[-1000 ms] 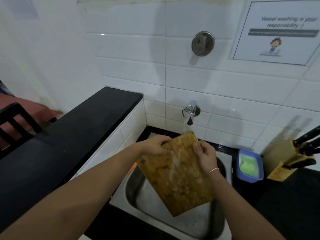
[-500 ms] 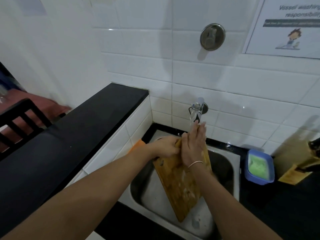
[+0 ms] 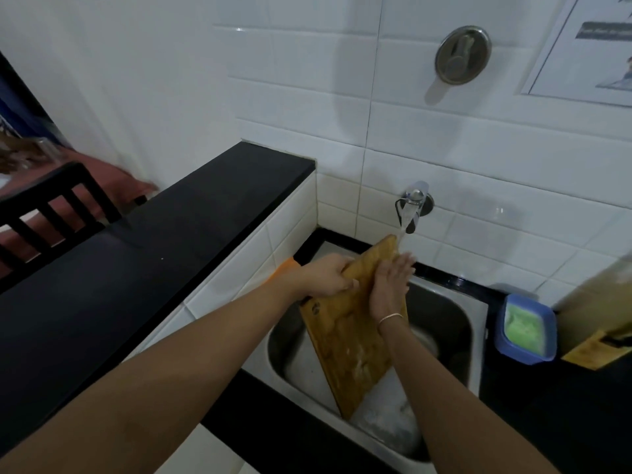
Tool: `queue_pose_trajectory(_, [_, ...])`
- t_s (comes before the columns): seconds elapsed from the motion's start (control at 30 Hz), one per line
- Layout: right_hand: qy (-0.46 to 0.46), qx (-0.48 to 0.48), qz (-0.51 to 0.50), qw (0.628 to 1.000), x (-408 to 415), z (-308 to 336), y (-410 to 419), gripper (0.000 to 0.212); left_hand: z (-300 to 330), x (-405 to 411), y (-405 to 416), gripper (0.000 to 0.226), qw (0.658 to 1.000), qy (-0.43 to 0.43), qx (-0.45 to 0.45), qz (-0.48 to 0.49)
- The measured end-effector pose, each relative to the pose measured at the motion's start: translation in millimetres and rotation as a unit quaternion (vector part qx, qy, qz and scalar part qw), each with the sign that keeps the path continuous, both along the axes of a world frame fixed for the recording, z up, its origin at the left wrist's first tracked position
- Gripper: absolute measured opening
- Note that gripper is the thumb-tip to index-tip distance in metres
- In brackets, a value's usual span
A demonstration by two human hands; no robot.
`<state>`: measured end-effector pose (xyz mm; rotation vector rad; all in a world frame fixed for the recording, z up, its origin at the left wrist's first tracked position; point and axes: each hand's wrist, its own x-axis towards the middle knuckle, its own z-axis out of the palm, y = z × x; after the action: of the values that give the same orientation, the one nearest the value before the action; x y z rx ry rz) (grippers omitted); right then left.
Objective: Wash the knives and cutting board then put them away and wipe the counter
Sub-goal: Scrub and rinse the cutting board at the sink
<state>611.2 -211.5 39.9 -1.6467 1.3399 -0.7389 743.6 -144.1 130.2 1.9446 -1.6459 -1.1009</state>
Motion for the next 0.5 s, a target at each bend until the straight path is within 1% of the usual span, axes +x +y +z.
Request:
queue_pose_trajectory(0.03, [0.032, 0.014, -0.008, 0.999, 5.5, 6.2, 1.9, 0.064, -2.4, 2.2, 1.9, 0.018, 1.0, 0.015, -0.001, 0.009])
queue_pose_trajectory(0.07, [0.061, -0.007, 0.007, 0.998, 11.4, 14.0, 6.1, 0.066, -2.9, 3.4, 4.4, 0.021, 1.0, 0.027, -0.005, 0.016])
queue_pose_trajectory(0.1, [0.08, -0.063, 0.04, 0.994, 18.4, 20.5, 10.7, 0.068, -3.4, 5.1, 5.6, 0.024, 0.999, 0.033, -0.013, 0.021])
queue_pose_trajectory(0.13, [0.073, -0.129, 0.079, 0.986, 24.2, 24.4, 13.1, 0.068, -2.8, 6.0, 5.4, 0.028, 0.999, 0.034, -0.023, 0.023])
queue_pose_trajectory(0.17, [0.058, -0.175, 0.1, 0.978, 26.5, 28.7, 13.4, 0.067, -1.6, 6.4, 4.2, 0.032, 0.998, 0.038, -0.032, 0.024])
queue_pose_trajectory(0.23, [0.054, -0.228, 0.11, 0.966, 20.7, 27.4, 9.9, 0.064, 4.1, 4.2, 3.3, 0.03, 0.998, 0.054, -0.038, 0.024])
queue_pose_trajectory(0.27, [0.046, -0.236, 0.111, 0.964, 15.5, 22.4, 7.1, 0.063, 7.2, 4.1, 3.2, 0.028, 0.997, 0.06, -0.037, 0.025])
queue_pose_trajectory(0.37, [0.041, -0.203, 0.081, 0.975, -4.9, -2.2, 2.6, 0.067, 8.7, 9.3, 5.4, 0.03, 0.995, 0.092, -0.02, 0.042])
queue_pose_trajectory(0.43, [0.067, -0.142, 0.019, 0.987, -17.7, -25.9, 3.8, 0.072, 8.3, 14.7, 7.9, 0.031, 0.99, 0.128, -0.012, 0.066])
queue_pose_trajectory(0.5, [0.093, -0.074, -0.046, 0.992, -33.6, -49.8, 6.0, 0.072, 9.8, 21.0, 9.6, 0.032, 0.981, 0.168, -0.017, 0.099])
